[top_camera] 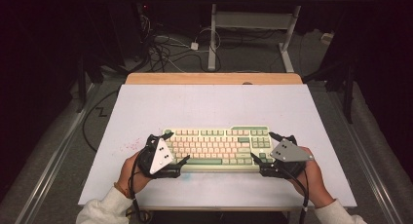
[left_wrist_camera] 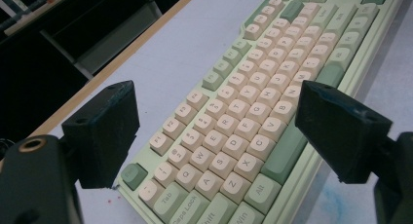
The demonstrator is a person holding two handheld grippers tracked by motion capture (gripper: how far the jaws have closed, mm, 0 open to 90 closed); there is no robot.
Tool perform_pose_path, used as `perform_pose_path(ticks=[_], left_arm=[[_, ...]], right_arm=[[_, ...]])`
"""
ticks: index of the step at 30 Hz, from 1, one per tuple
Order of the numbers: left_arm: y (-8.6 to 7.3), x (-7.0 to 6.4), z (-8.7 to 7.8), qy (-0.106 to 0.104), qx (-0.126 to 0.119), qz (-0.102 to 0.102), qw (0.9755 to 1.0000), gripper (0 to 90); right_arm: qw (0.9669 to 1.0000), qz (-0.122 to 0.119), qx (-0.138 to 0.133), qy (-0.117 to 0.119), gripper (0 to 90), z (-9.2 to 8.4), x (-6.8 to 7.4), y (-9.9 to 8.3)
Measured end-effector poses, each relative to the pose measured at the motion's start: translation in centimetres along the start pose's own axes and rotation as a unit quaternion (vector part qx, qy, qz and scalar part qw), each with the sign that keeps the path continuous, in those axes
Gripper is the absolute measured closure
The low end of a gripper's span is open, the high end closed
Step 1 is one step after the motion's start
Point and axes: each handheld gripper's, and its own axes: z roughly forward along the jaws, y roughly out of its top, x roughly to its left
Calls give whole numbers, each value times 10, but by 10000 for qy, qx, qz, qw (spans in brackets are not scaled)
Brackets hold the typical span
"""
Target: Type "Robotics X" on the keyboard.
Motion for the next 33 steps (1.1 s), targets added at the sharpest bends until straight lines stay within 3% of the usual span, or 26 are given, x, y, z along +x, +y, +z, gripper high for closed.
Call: perform_pose_path(ticks=[13,33], left_arm=[[-9,-1,-7,-45,-60,-61,10000,159],[-26,4,-21,78,-86,-177,9998,159]], right_arm=[[9998,-35,-42,-181,178,-9,-3,-6],[9991,6,-64,-419,173,-22,-11,-20]])
